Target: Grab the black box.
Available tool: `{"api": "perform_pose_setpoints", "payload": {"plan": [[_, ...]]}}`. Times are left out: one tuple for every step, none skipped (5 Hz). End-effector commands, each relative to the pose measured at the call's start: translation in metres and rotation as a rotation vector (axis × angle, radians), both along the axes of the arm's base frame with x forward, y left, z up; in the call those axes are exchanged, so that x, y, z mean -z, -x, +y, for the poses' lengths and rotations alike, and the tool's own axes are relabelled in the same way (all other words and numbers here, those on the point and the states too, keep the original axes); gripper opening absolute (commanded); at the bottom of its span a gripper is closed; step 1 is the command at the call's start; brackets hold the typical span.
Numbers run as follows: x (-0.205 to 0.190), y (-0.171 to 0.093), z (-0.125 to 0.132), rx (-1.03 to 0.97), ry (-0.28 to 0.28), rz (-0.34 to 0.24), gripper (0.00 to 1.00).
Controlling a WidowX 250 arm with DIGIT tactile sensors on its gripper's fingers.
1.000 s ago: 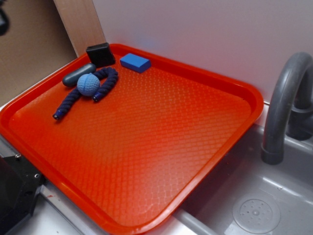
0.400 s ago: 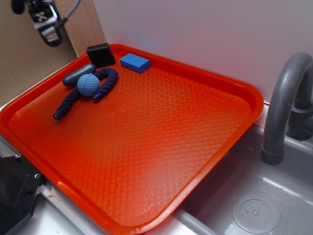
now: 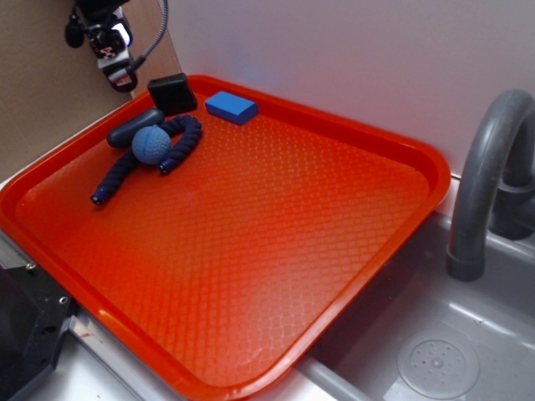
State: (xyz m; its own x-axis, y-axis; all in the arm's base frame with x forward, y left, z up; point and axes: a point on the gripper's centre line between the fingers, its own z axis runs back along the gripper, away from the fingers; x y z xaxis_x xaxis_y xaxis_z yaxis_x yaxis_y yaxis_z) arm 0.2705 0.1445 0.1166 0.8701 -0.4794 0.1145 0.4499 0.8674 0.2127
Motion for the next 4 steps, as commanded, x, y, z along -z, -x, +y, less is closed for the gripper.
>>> {"api": "perform_pose_setpoints", "payload": {"plan": [[-0.015,0.001,0.040,-0.019,-0.021,-0.049,1.00],[-0.003,-0.003,0.036,0.000,-0.007,-0.017,1.00],[0.008,-0.008,0.035,0.003,0.011,0.008,1.00],[0.020,-0.030,0.037,0.025,0.017,0.031,1.00]]}}
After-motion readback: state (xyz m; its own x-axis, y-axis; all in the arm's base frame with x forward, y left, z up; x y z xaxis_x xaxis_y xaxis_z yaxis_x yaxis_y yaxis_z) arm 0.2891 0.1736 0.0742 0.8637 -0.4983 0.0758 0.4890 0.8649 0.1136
